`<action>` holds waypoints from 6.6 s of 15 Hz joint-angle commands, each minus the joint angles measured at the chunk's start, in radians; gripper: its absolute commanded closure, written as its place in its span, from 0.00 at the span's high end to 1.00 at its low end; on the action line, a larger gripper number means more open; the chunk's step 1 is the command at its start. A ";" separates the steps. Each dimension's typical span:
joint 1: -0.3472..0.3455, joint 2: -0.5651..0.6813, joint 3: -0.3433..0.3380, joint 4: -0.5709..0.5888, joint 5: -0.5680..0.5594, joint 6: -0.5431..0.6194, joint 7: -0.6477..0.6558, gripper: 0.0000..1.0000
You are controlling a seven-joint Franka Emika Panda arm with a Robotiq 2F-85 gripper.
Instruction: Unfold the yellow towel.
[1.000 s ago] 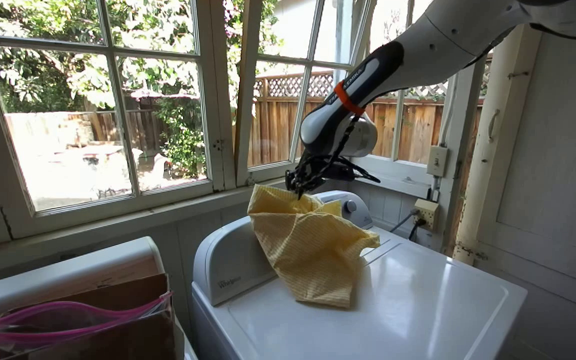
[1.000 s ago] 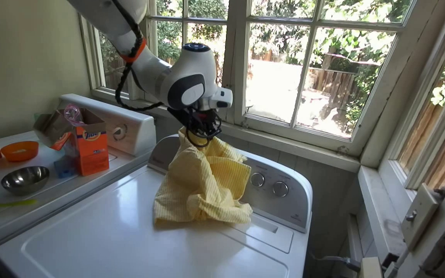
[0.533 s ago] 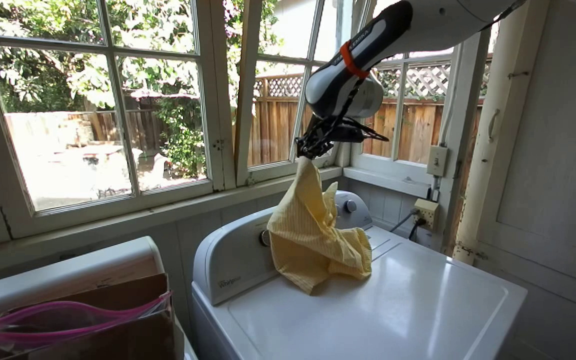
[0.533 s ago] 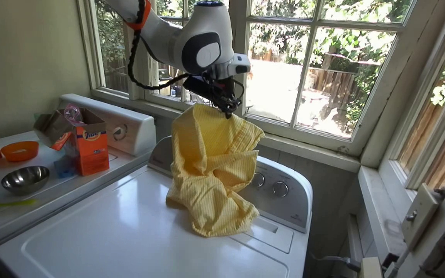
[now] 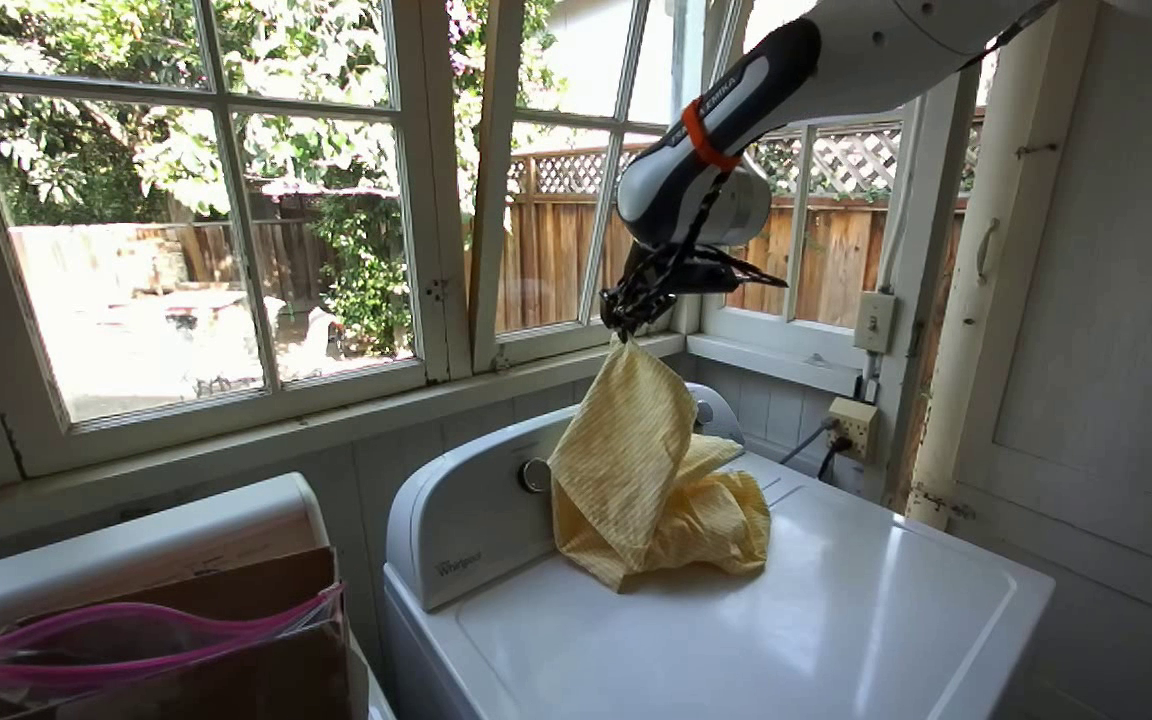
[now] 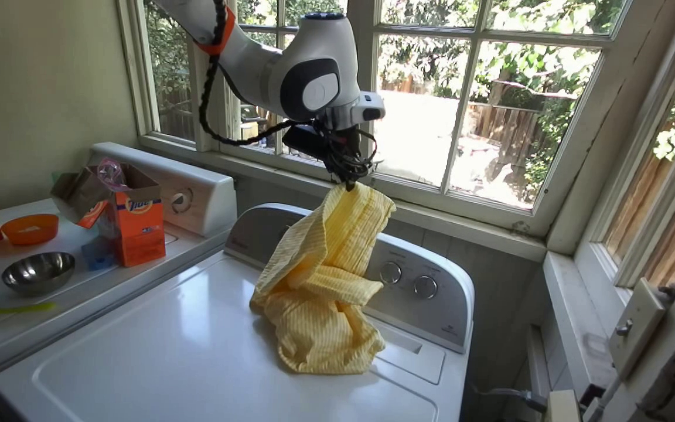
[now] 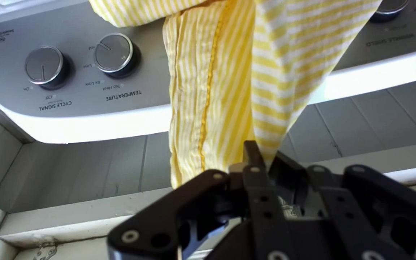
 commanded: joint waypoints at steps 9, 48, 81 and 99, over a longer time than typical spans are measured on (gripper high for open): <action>-0.035 -0.166 -0.002 -0.041 0.069 -0.002 -0.142 0.02; 0.374 -0.692 -0.461 -0.504 0.738 -0.069 -0.745 0.07; 0.110 -0.460 -0.171 -0.530 0.959 -1.212 -1.259 0.02; 0.034 -0.551 -0.166 -0.634 0.689 -0.411 -1.239 1.00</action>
